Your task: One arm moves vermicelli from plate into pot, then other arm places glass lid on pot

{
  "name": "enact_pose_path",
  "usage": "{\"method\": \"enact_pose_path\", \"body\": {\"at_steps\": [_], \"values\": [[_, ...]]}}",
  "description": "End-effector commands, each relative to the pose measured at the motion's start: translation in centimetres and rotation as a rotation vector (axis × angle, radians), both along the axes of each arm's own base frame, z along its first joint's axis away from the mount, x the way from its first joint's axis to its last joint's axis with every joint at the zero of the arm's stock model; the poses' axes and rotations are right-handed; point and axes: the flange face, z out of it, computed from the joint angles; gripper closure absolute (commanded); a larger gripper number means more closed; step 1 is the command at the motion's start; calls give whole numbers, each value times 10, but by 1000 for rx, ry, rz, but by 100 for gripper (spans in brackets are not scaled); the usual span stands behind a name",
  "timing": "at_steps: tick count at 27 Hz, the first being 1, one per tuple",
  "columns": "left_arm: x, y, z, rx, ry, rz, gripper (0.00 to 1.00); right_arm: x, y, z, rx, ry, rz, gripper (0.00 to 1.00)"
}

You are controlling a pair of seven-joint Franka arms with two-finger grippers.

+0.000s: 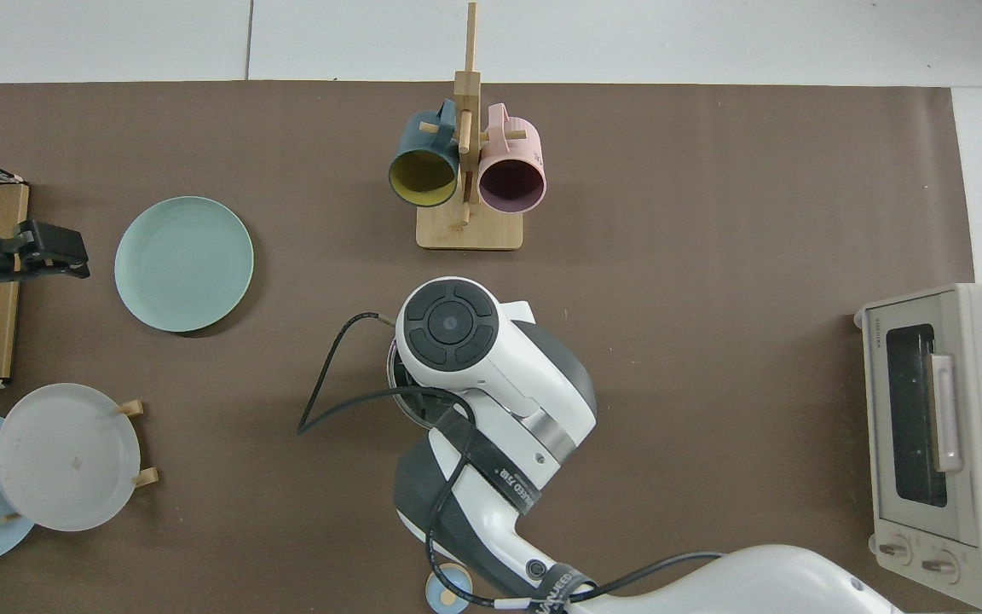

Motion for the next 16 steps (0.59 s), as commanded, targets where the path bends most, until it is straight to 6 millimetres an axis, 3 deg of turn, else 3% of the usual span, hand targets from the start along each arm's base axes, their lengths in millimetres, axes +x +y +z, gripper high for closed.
{"method": "enact_pose_path", "body": {"at_steps": [1,16], "values": [[-6,0,7,8,6,-1,1,-1,2,1,-15,-39,-38,100],[-11,-1,15,2,-9,1,1,-4,10,3,-3,-71,-73,100]]}}
